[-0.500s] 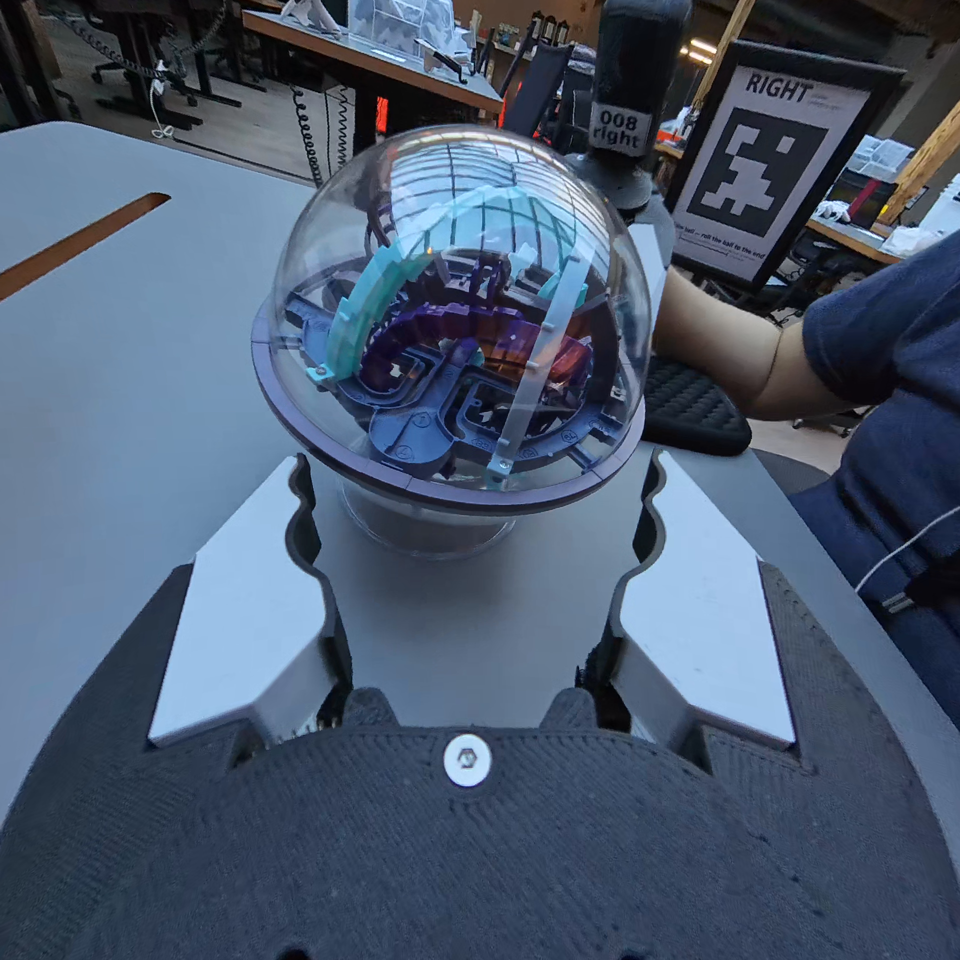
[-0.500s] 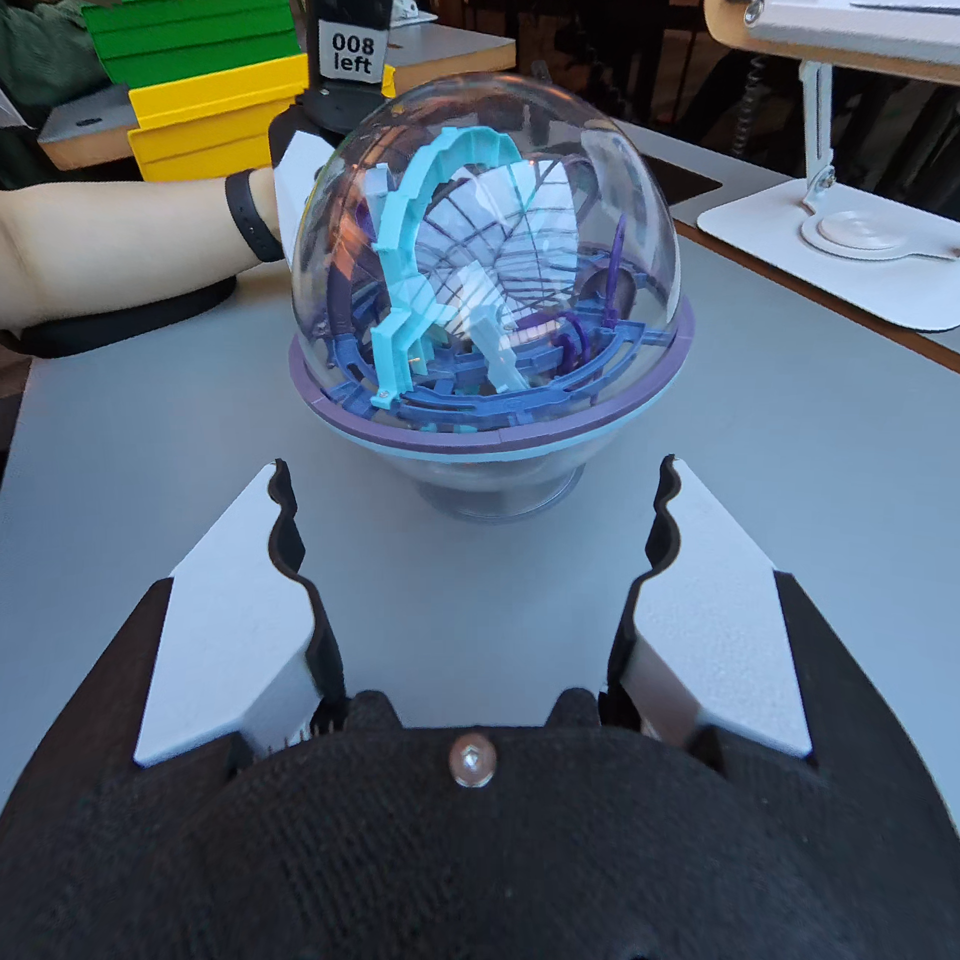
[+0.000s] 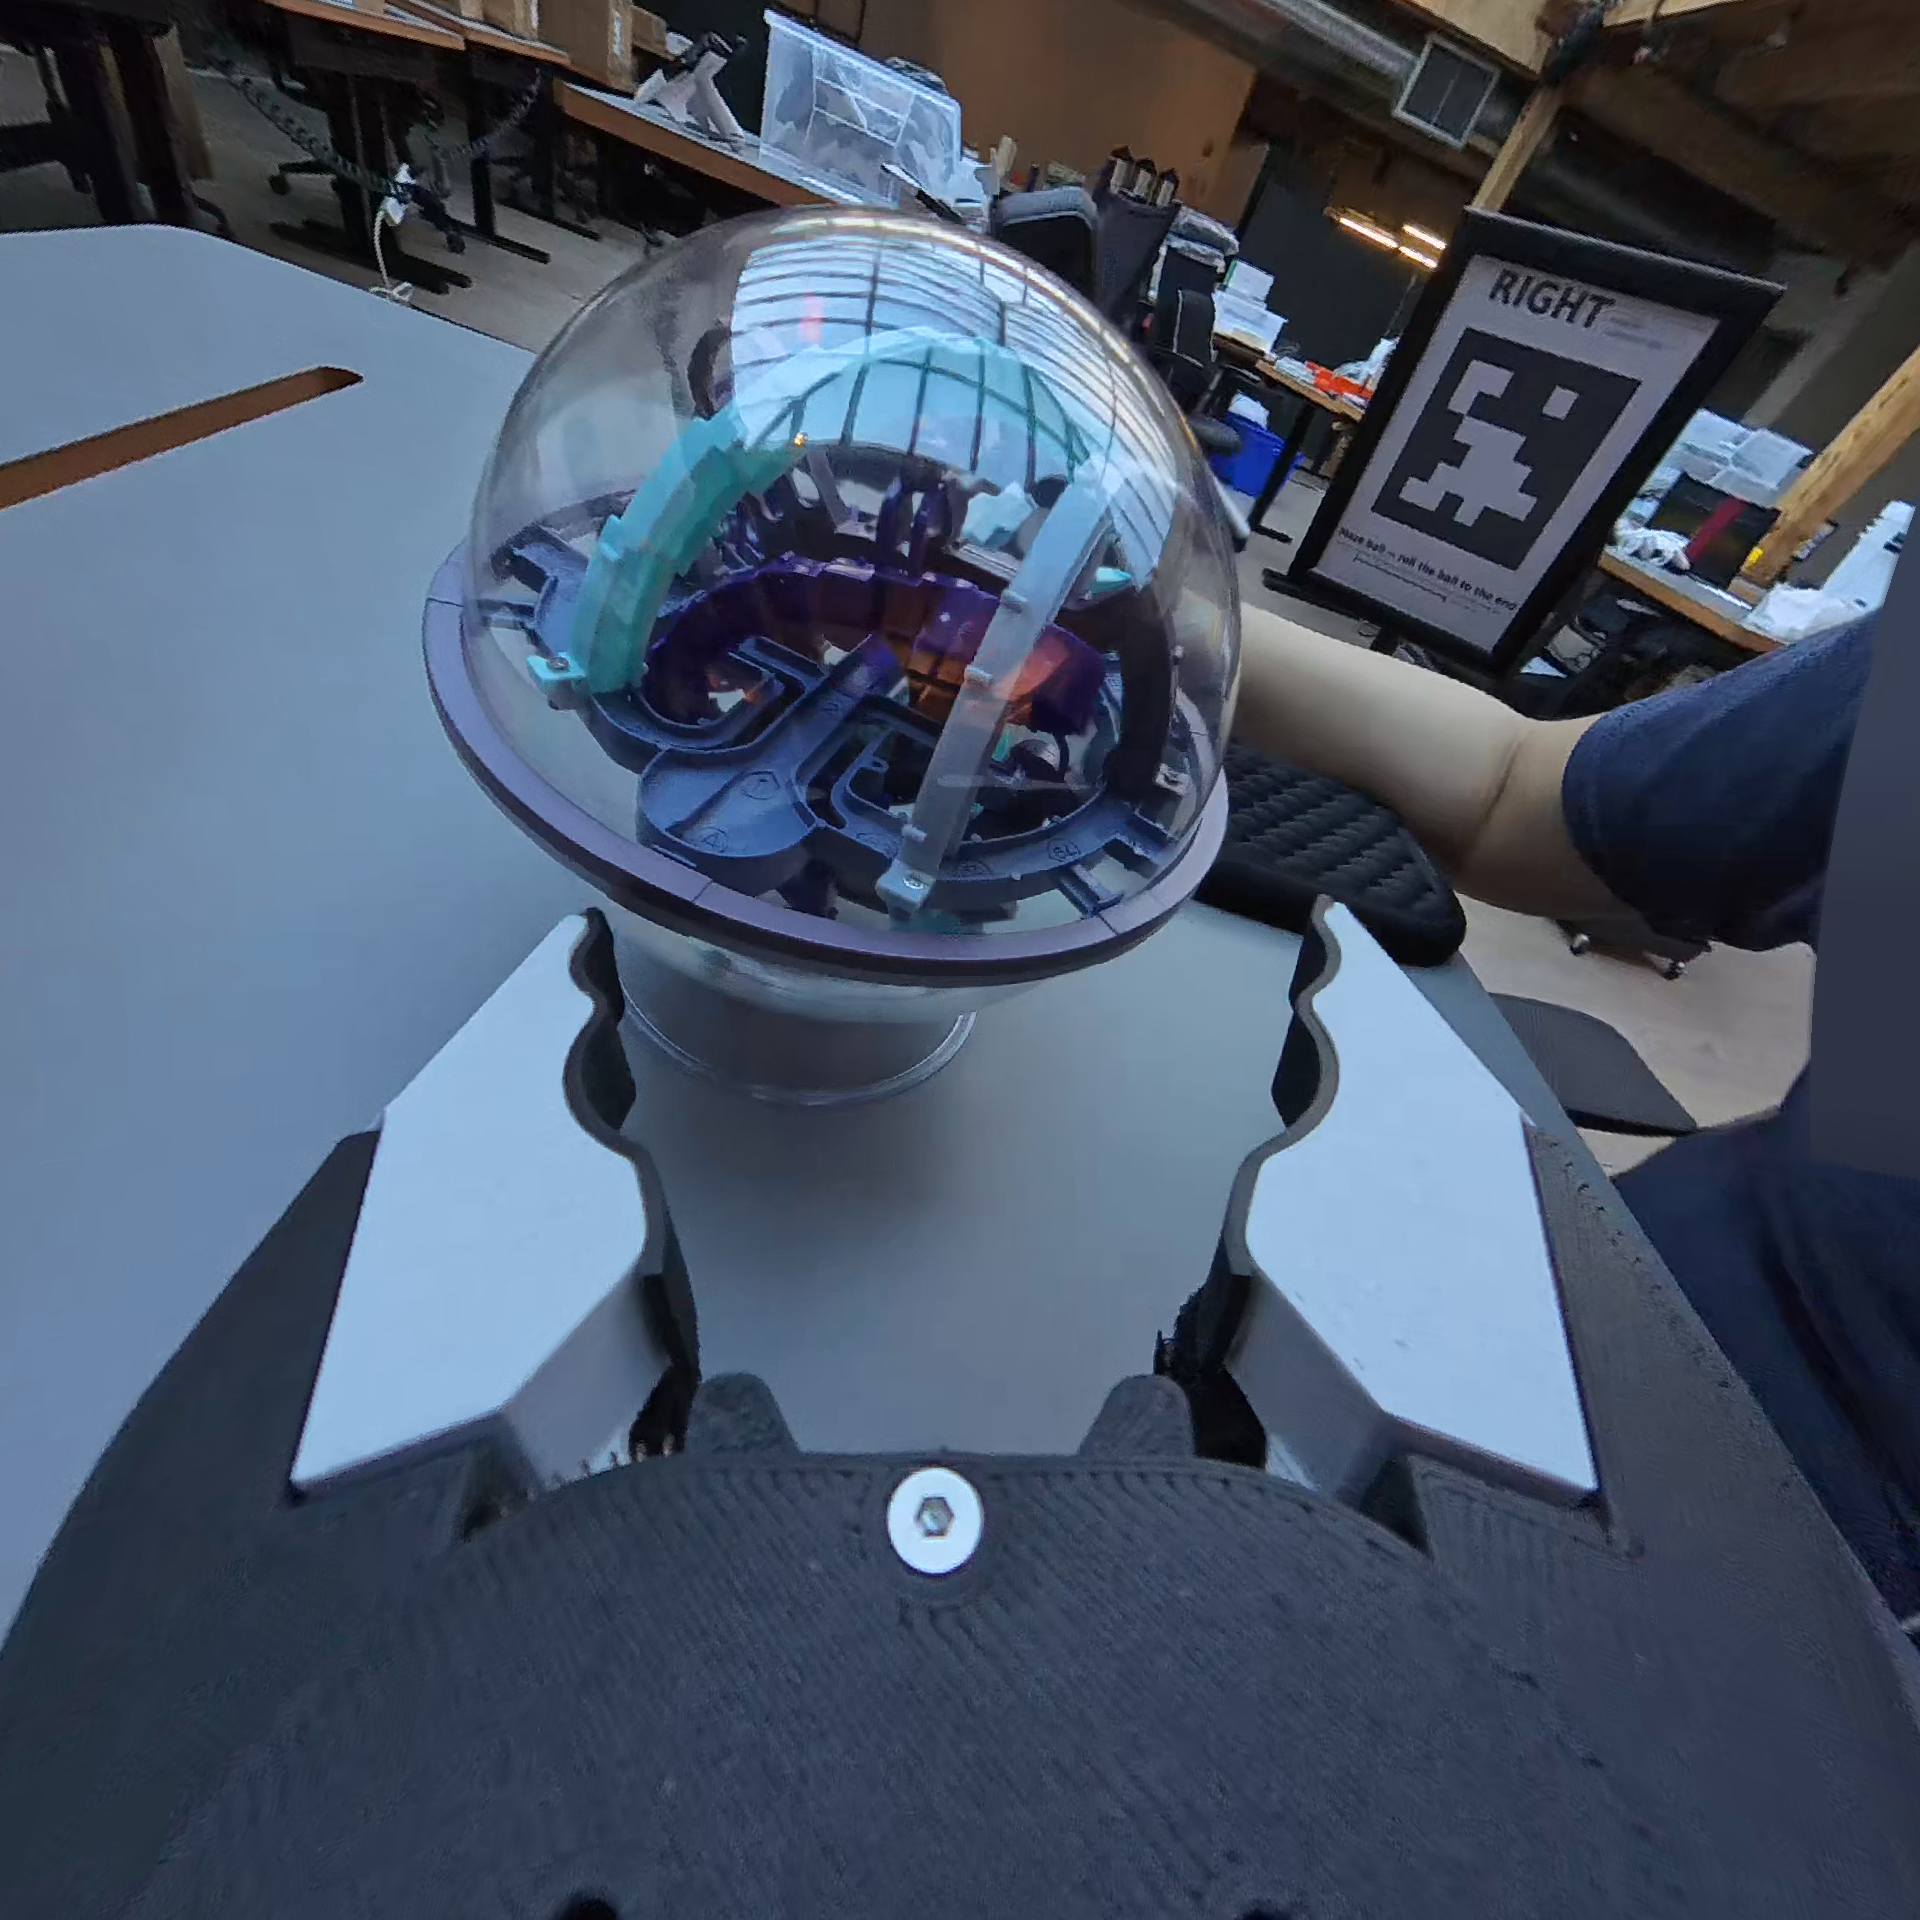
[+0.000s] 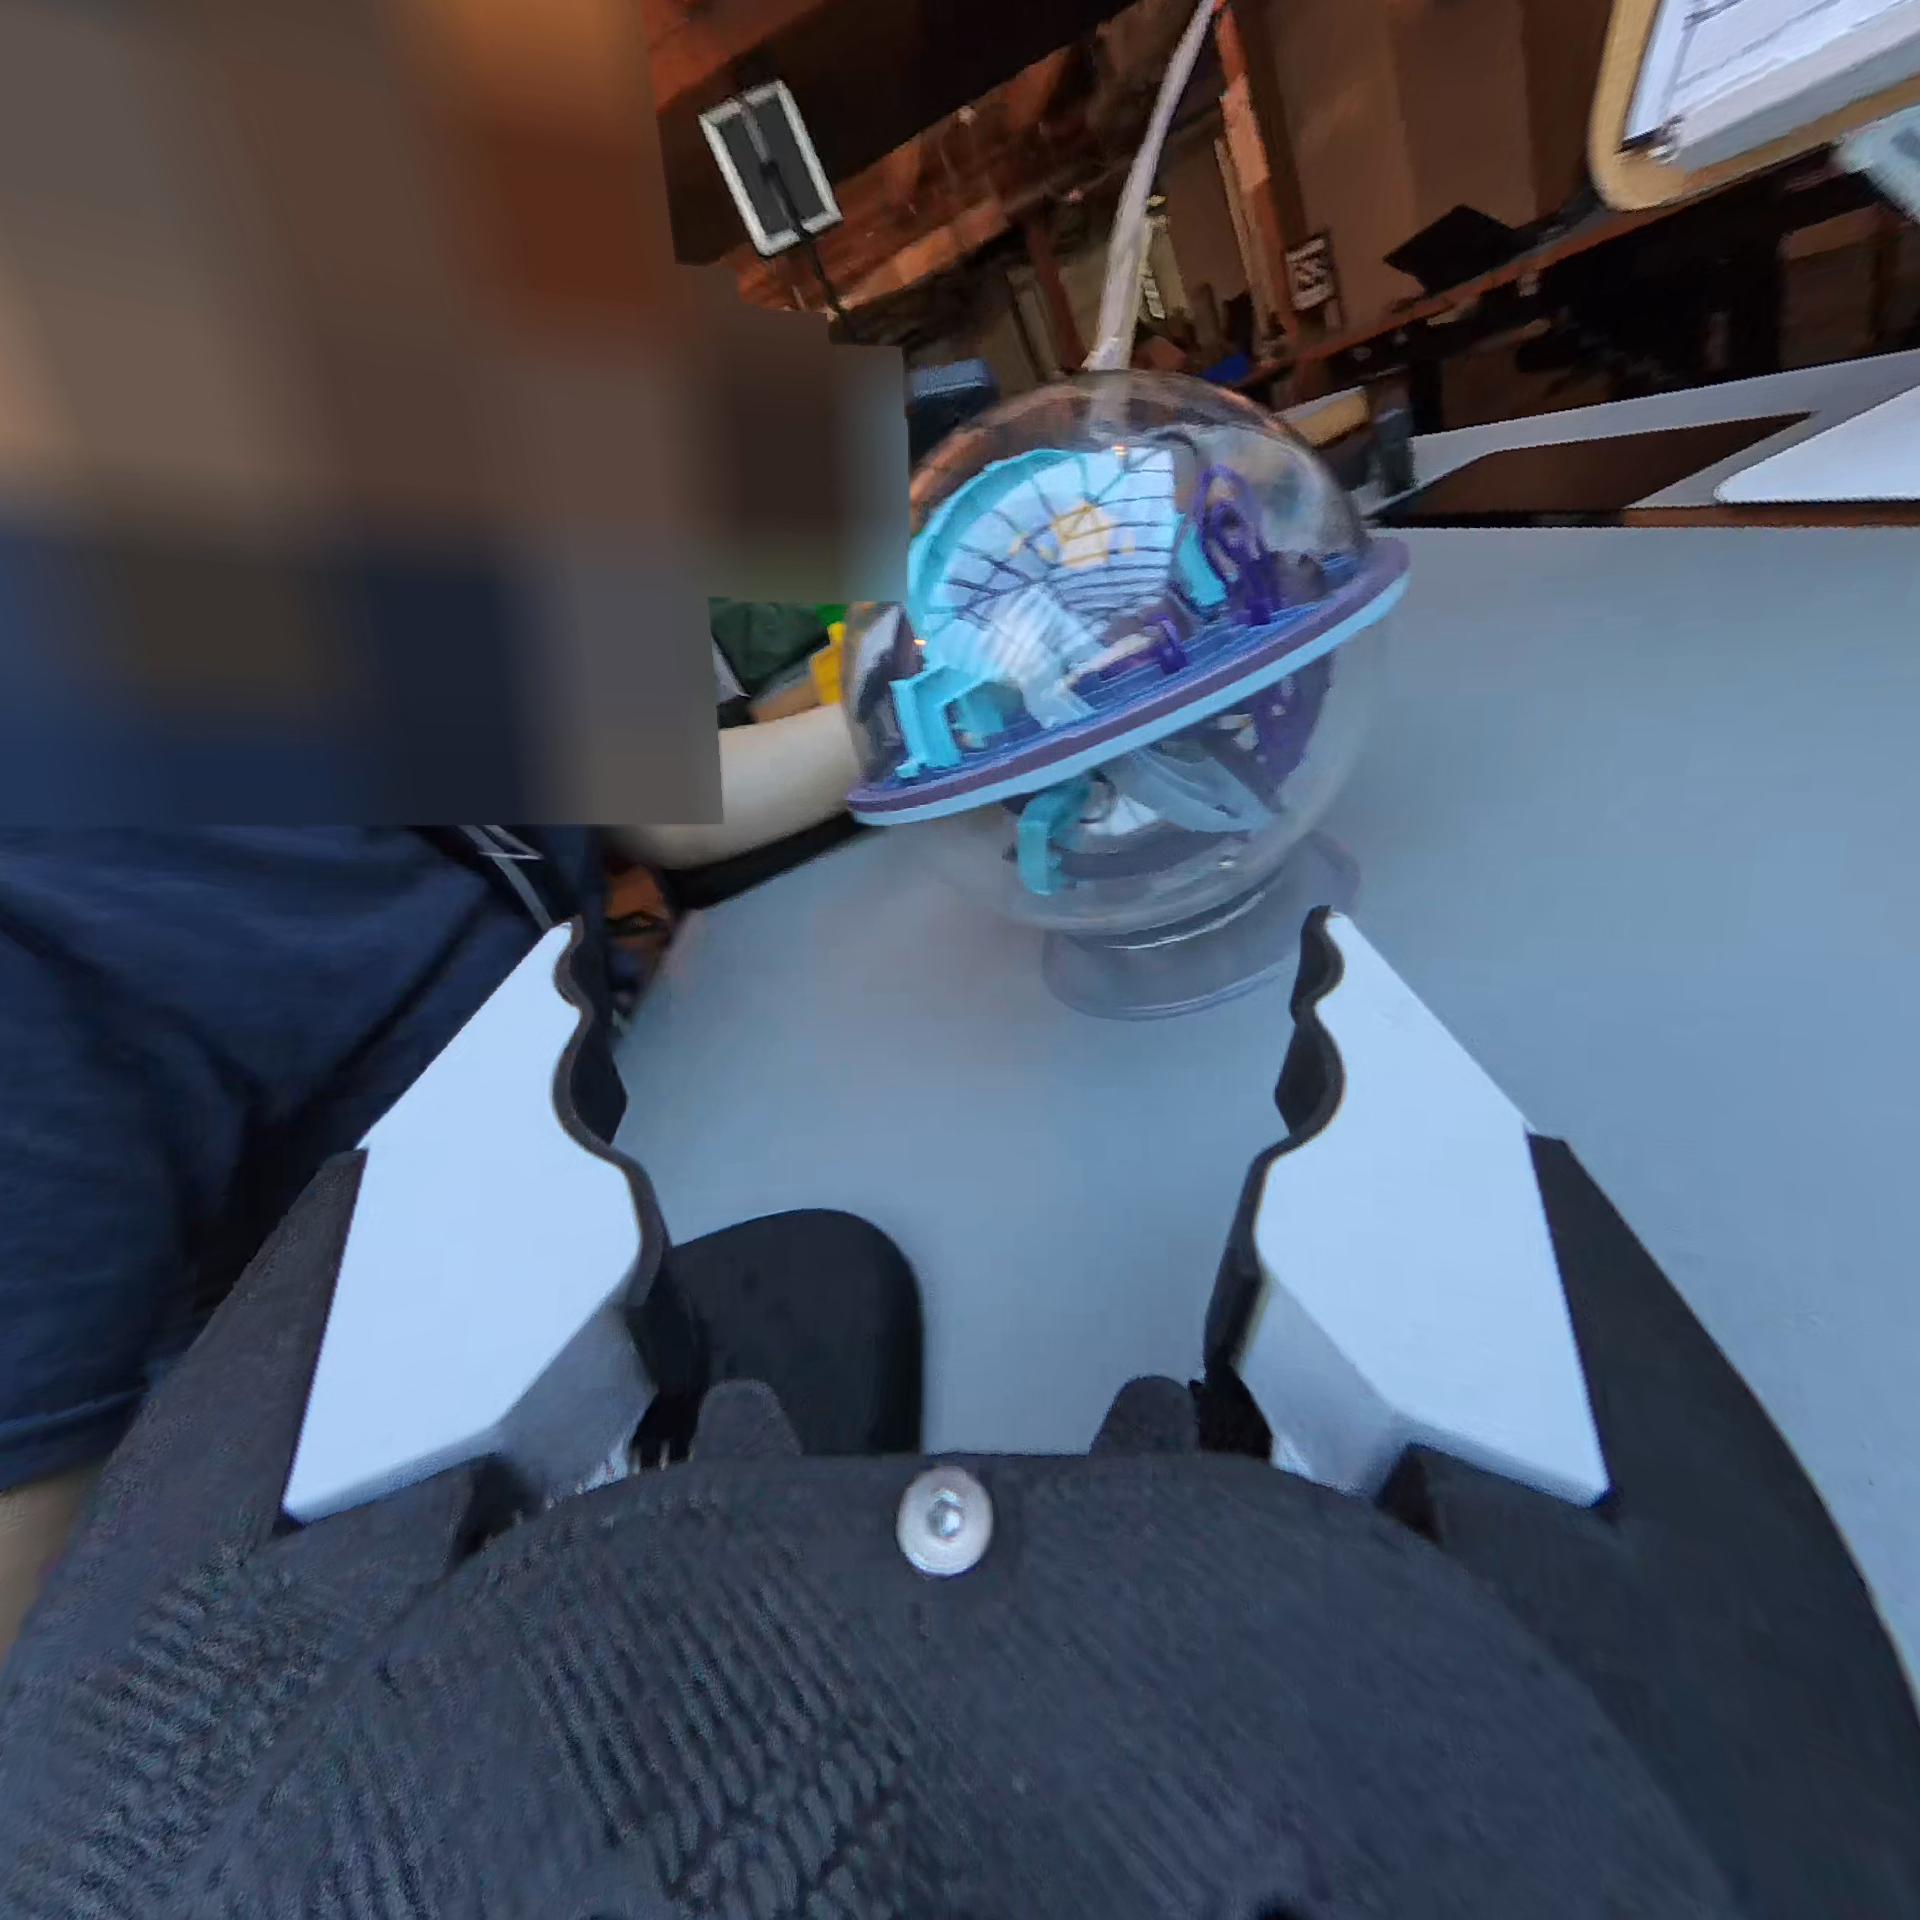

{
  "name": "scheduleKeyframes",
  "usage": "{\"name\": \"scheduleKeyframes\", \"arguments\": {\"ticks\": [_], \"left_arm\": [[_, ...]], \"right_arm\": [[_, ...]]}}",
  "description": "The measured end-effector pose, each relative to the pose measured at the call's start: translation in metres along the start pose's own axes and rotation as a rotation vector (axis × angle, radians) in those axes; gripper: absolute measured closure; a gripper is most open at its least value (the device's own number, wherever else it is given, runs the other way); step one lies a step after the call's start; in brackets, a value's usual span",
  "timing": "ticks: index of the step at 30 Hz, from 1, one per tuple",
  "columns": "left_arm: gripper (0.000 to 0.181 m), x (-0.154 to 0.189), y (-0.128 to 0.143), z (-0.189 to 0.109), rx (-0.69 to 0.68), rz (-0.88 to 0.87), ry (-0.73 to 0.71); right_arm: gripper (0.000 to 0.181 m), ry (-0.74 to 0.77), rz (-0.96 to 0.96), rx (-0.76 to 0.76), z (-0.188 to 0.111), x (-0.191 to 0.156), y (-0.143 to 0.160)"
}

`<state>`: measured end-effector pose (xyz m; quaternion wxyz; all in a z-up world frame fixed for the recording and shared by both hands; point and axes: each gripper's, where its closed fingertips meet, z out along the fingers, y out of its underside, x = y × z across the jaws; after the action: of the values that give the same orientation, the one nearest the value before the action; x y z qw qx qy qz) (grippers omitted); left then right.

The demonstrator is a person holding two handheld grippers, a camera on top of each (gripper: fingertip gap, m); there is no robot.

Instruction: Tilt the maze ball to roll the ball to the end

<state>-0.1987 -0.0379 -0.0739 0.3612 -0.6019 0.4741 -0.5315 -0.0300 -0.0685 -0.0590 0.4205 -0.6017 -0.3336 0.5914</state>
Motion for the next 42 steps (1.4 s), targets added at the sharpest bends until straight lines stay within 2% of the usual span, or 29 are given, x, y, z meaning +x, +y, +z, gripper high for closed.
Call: {"name": "scheduleKeyframes", "arguments": {"ticks": [2,5,9,12,18,20,22,30,38,42], "left_arm": [[0.053,0.002,-0.003,-0.004,0.015,0.04,-0.044],[0.053,0.0,-0.009,-0.009,0.056,0.076,-0.085],[0.05,-0.01,-0.016,-0.012,0.09,0.033,-0.1],[0.051,-0.02,-0.016,-0.016,0.099,0.056,-0.151],[0.052,-0.017,-0.014,-0.016,0.1,0.095,-0.187],[0.052,-0.016,-0.015,-0.015,0.113,0.079,-0.18],[0.051,-0.015,-0.013,-0.013,0.108,0.069,-0.164],[0.047,-0.007,-0.004,-0.005,0.059,0.008,-0.086],[0.05,-0.002,-0.009,-0.011,0.114,-0.128,-0.009],[0.052,0.002,-0.012,-0.018,0.133,-0.119,-0.01]], "right_arm": [[0.055,-0.11,0.073,0.02,-0.01,-0.014,0.0],[0.056,-0.184,0.07,0.087,-0.022,-0.024,-0.013],[0.056,-0.17,0.043,0.183,-0.031,-0.031,-0.026],[0.057,-0.178,0.003,0.149,-0.018,-0.038,-0.019],[0.058,-0.177,0.055,0.131,0.012,-0.034,-0.012],[0.062,-0.155,0.023,0.12,0.014,-0.035,-0.012],[0.063,-0.119,-0.008,0.18,0.011,-0.033,-0.023],[0.071,0.072,-0.077,0.233,0.003,-0.006,-0.035],[0.076,0.112,-0.08,0.192,0.008,0.008,-0.03],[0.076,0.121,-0.093,0.166,0.017,0.019,-0.032]]}}
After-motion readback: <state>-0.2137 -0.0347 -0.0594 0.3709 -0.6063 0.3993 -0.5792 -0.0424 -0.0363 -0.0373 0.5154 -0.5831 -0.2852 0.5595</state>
